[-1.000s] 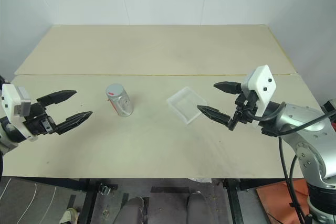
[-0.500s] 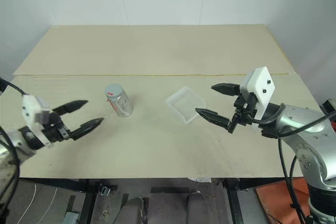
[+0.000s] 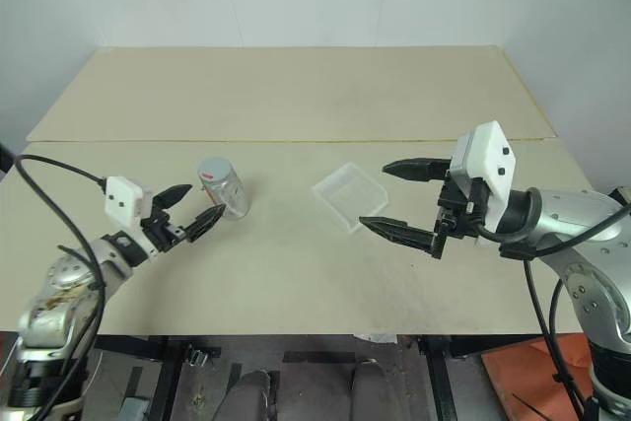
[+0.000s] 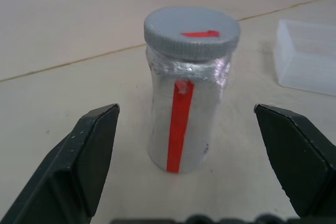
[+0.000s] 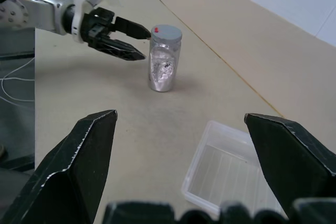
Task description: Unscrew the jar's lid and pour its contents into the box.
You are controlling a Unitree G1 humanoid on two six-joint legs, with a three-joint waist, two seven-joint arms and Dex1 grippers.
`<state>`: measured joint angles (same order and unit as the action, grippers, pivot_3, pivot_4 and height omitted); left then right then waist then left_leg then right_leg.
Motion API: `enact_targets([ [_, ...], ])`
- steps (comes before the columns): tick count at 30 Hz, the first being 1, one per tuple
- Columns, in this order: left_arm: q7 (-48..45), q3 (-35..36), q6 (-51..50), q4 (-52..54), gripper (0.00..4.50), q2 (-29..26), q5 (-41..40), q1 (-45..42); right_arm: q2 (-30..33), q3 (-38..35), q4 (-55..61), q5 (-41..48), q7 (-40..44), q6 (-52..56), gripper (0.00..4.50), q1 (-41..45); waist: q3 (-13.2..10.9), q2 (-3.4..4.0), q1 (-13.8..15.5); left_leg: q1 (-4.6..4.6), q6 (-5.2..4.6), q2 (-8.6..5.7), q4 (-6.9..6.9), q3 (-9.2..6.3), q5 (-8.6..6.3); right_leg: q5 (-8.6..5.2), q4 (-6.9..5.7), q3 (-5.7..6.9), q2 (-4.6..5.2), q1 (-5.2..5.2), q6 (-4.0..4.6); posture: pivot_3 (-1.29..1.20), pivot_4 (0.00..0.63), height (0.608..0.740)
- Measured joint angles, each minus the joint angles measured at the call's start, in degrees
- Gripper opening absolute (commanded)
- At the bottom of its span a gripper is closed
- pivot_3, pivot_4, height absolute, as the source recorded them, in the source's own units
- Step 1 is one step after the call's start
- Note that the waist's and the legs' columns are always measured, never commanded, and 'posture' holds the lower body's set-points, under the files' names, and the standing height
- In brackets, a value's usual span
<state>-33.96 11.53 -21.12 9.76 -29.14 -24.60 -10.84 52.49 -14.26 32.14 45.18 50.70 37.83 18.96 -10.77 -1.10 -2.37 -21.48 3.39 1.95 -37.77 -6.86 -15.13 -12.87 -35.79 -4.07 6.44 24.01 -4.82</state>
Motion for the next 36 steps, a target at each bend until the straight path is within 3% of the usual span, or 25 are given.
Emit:
enact_targets([
  [6,0.11,-2.37,4.84,-8.49,4.48,3.17,3.11,-4.9,0.62,-0.37,0.55,0.25,-1.21,0.07,4.5,0.6,0.0,0.0,-0.05,-0.02,0.0,0.0,0.0,0.0,0.0,0.0,0.01,0.0,0.0,0.02,0.0,0.0,0.15,0.74],
  [23,1.97,-4.16,17.75,-18.2,4.48,8.21,9.29,-8.9,1.72,-2.31,3.18,1.85,-3.48,1.31,4.5,0.6,0.01,-0.02,0.08,-0.02,0.01,0.0,-0.02,0.0,0.0,0.01,0.0,0.0,0.0,0.01,-0.01,0.0,0.15,0.74],
  [26,2.0,-4.19,18.79,-18.24,3.81,8.43,9.71,-8.89,1.72,-2.31,3.26,2.19,-3.48,1.31,4.5,0.6,0.01,-0.02,0.05,-0.01,0.01,0.0,-0.02,0.0,0.0,0.01,0.0,0.0,0.0,0.0,-0.01,0.0,0.15,0.74],
  [31,1.94,-4.23,19.61,-18.33,2.1,8.8,10.02,-8.86,1.73,-2.31,3.26,2.24,-3.38,1.31,4.5,0.6,0.01,-0.02,0.07,-0.02,0.01,0.0,-0.02,0.0,0.0,0.01,0.01,0.0,0.0,0.0,-0.01,0.0,0.15,0.74],
  [32,1.93,-4.23,19.7,-18.49,1.92,8.9,10.0,-8.87,1.74,-2.31,3.26,2.24,-3.35,1.31,4.5,0.6,0.01,-0.02,0.07,-0.02,0.01,0.0,-0.02,0.0,0.0,0.01,0.0,0.0,0.0,0.0,-0.01,0.0,0.15,0.74],
  [36,1.77,-4.29,20.07,-19.42,1.93,9.21,10.02,-9.39,1.85,-2.31,3.25,2.33,-3.23,1.3,4.5,0.61,0.01,-0.02,0.16,0.01,0.01,0.0,-0.02,0.0,0.01,0.01,0.0,0.0,0.0,-0.03,-0.01,0.0,0.15,0.74],
])
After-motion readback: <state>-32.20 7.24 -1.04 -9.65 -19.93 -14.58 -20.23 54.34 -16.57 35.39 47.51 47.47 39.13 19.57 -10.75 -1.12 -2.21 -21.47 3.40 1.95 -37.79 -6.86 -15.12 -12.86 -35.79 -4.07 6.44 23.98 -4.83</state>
